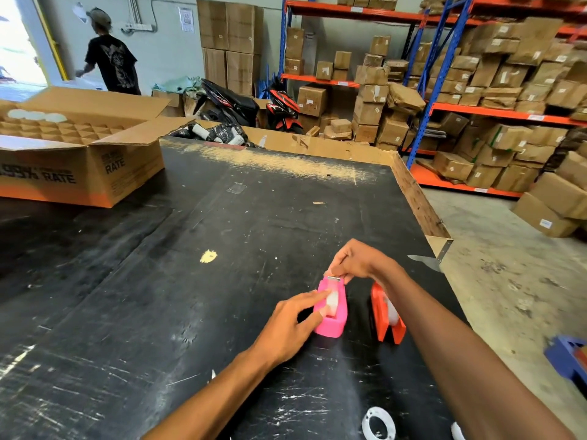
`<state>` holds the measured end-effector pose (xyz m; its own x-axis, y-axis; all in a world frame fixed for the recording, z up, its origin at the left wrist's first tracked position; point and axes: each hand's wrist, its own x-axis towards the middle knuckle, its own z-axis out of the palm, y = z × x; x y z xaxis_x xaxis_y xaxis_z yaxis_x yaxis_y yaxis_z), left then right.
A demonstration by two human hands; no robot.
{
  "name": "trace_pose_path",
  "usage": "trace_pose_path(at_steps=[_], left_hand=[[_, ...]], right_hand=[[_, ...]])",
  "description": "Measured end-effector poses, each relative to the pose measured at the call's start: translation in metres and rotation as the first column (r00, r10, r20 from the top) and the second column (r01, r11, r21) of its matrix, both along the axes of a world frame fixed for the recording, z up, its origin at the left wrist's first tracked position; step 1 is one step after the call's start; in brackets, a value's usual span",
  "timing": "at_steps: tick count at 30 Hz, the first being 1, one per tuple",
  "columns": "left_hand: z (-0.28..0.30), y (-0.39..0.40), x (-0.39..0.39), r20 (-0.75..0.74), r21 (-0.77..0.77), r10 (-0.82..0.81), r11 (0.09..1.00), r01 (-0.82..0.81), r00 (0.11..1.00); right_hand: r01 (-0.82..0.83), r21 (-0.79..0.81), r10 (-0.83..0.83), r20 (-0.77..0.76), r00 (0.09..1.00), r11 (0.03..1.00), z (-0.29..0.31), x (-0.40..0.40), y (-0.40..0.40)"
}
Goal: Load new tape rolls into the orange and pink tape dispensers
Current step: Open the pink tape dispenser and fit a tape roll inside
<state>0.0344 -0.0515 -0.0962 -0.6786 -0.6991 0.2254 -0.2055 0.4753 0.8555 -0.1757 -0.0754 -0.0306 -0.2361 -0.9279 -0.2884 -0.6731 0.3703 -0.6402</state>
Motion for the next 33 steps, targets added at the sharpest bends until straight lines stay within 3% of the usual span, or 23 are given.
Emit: trace_pose_path(at_steps=[11,25,33], left_hand=[[0.005,0.000,0.000,0.034,0.003,0.008,1.000,-0.008,0.999],[0.019,0.006,0.000,0.026,0.113,0.007,0.994,-0.010,1.000],[0.040,0.028,0.001,0.011,-0.252,0.166,0.955,-0.158,0.986]], right_hand=[[0.052,0.046,-0.048,-0.073,0.996,0.998,0.003,0.008,-0.002],[0.106,-0.132,-0.124,-0.142,0.982,0.986,0.025,0.017,0.043],[0.020,-0.169,-0.081,-0.367,0.927,0.986,0.055,0.015,0.133]])
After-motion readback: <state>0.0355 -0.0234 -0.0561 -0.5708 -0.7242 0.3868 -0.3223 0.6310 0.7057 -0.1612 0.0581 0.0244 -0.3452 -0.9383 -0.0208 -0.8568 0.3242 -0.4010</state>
